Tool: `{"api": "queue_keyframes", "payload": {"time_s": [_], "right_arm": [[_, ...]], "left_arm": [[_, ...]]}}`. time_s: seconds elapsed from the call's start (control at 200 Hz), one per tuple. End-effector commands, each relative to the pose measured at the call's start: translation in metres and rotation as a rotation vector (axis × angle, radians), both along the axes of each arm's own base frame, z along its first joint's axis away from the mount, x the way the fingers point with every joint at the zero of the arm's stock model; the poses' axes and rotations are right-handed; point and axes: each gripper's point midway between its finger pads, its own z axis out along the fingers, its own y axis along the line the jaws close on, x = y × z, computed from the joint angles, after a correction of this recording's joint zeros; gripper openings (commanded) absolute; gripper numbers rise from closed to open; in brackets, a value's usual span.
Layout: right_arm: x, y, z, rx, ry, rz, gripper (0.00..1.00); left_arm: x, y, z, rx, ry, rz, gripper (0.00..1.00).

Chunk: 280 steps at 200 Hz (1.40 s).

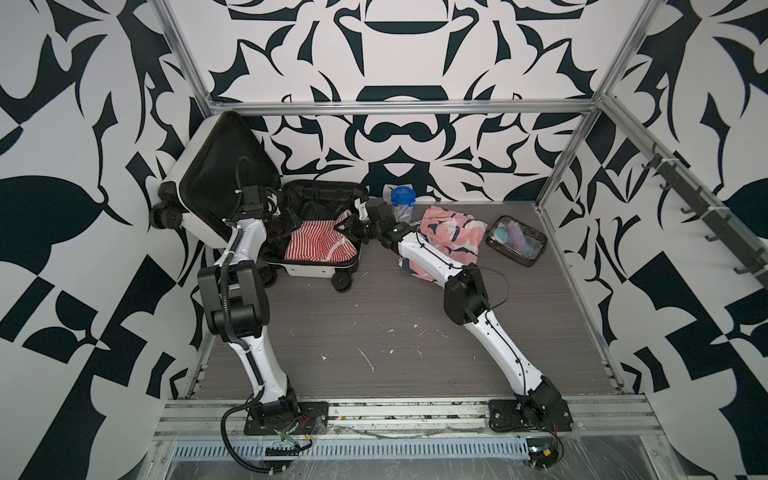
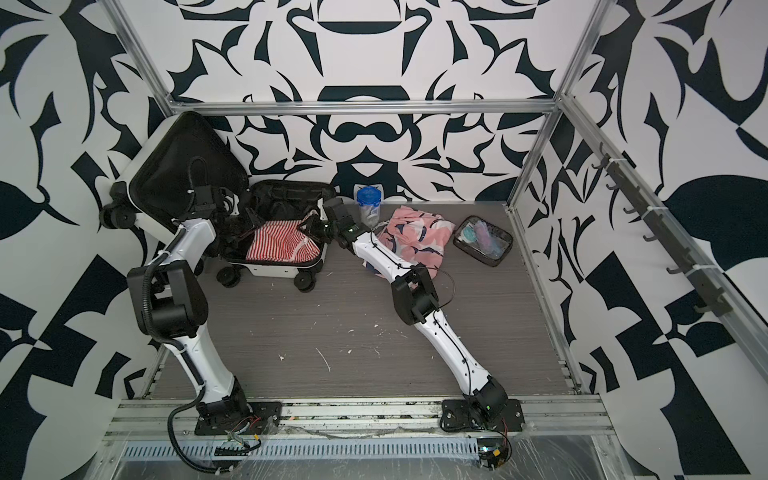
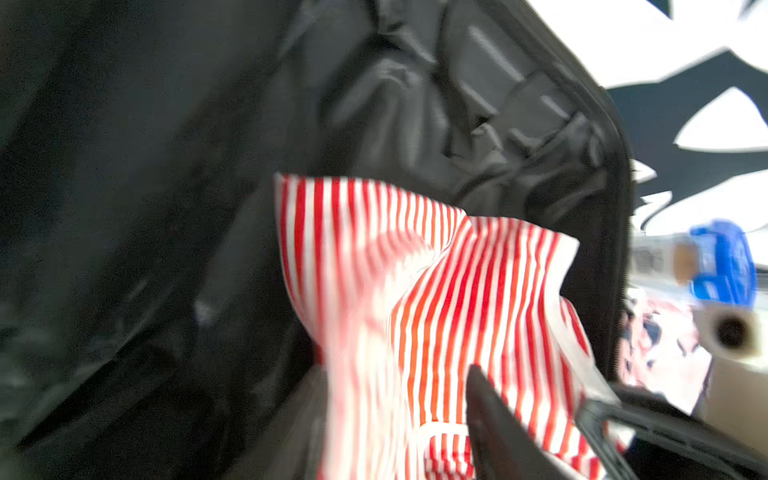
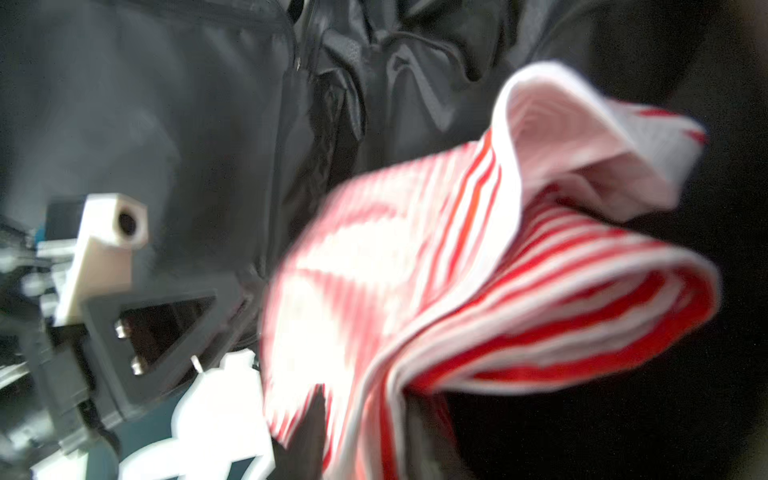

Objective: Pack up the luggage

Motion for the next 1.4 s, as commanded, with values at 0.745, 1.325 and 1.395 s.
{"api": "queue_keyframes", "payload": {"time_s": [0.745, 1.325, 1.395], "right_arm": [[-0.066, -0.160, 0.133, -0.555, -0.365, -0.193, 0.66], [-0.163, -0.350, 0.005, -0.851, -0.100, -0.331, 0.67], [-0.167, -0.362, -0.001, -0.848, -0.072, -0.354, 0.67]], "left_arm": [[-0.071, -0.055, 0.109, -0.080, -0.314, 0.018, 0.73], [0.008, -0.170, -0.013, -0.110, 0.003, -0.214, 0.26], [0.010, -0.181, -0.030, -0.133, 0.039, -0.235, 0.24]]}}
